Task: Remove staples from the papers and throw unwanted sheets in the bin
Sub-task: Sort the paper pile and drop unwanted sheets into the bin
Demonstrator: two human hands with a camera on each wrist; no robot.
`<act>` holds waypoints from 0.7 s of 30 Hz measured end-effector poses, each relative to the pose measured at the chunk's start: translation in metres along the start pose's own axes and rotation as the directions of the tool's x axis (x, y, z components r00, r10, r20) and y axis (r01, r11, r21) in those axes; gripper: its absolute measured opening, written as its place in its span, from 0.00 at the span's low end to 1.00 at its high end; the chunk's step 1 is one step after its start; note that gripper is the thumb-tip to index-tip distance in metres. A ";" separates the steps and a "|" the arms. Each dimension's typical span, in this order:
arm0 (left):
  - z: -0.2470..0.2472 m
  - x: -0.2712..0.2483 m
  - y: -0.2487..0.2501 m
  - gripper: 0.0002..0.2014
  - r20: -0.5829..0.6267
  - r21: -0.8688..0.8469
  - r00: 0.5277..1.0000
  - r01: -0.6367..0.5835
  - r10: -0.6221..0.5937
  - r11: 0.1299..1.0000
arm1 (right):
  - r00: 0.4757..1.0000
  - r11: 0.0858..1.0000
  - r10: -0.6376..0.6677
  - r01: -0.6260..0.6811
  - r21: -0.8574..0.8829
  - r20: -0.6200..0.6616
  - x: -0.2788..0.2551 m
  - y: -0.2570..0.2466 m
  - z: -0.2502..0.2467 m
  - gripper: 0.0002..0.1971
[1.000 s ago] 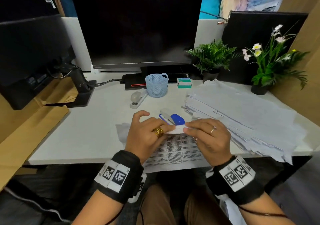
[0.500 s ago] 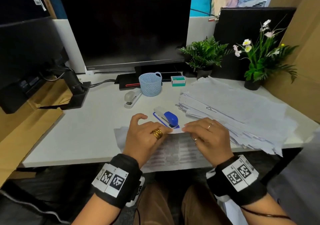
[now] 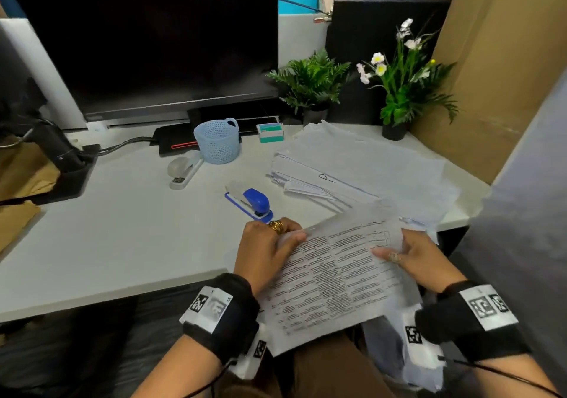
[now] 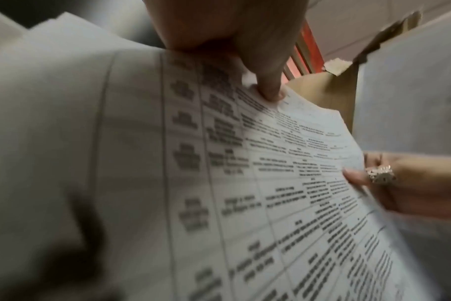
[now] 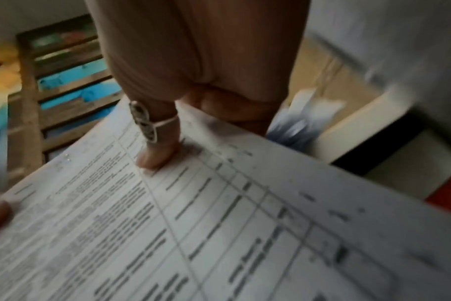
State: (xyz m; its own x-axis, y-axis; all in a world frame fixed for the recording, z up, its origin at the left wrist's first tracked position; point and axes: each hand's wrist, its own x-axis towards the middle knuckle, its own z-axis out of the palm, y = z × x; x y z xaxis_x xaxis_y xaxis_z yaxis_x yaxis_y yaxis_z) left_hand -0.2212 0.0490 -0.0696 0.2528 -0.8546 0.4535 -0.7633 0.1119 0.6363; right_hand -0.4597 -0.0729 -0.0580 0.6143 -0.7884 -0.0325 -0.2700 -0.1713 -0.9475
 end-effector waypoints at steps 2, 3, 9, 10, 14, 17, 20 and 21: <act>0.019 0.010 0.003 0.14 0.096 0.082 0.994 -0.055 0.047 0.995 | 0.996 0.982 -0.022 0.005 -0.190 -0.085 -0.008 0.007 -0.021 0.11; 0.029 0.016 0.004 0.13 0.134 0.132 0.988 -0.095 0.077 0.987 | 0.986 0.938 -0.047 -0.011 -0.348 -0.158 -0.010 0.011 -0.033 0.10; 0.083 0.058 0.024 0.31 0.289 0.304 0.948 -0.222 0.133 0.926 | 0.934 0.568 -0.058 -0.261 -0.781 -0.354 -0.035 0.028 -0.070 0.22; 0.094 0.065 0.027 0.34 0.338 0.331 0.935 -0.227 0.110 0.916 | 0.933 0.508 0.008 -0.313 -0.802 -0.359 -0.037 0.032 -0.071 0.22; 0.125 0.081 0.026 0.37 0.513 0.482 0.858 -0.270 -0.019 0.834 | 0.905 0.352 0.255 -0.414 -0.840 -0.339 -0.026 0.055 -0.062 0.20; 0.124 0.083 0.020 0.37 0.541 0.459 0.840 -0.250 -0.045 0.852 | 0.856 0.314 0.323 -0.500 -0.807 -0.404 -0.009 0.075 -0.059 0.16; 0.122 0.083 0.019 0.37 0.533 0.462 0.845 -0.253 -0.038 0.850 | 0.822 0.316 0.310 -0.564 -0.763 -0.478 0.006 0.095 -0.065 0.19; 0.122 0.084 0.019 0.37 0.531 0.473 0.847 -0.259 -0.037 0.842 | 0.806 0.321 0.310 -0.588 -0.742 -0.504 0.009 0.102 -0.067 0.20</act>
State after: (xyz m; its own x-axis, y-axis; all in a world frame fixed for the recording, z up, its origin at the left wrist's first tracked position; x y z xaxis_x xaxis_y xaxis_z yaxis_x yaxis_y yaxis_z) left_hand -0.2869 -0.0819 -0.0956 -0.0733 -0.9969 0.0287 -0.9895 0.0763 0.1232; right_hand -0.5314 -0.1373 -0.1340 0.0373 -0.9864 -0.1600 -0.9984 -0.0298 -0.0488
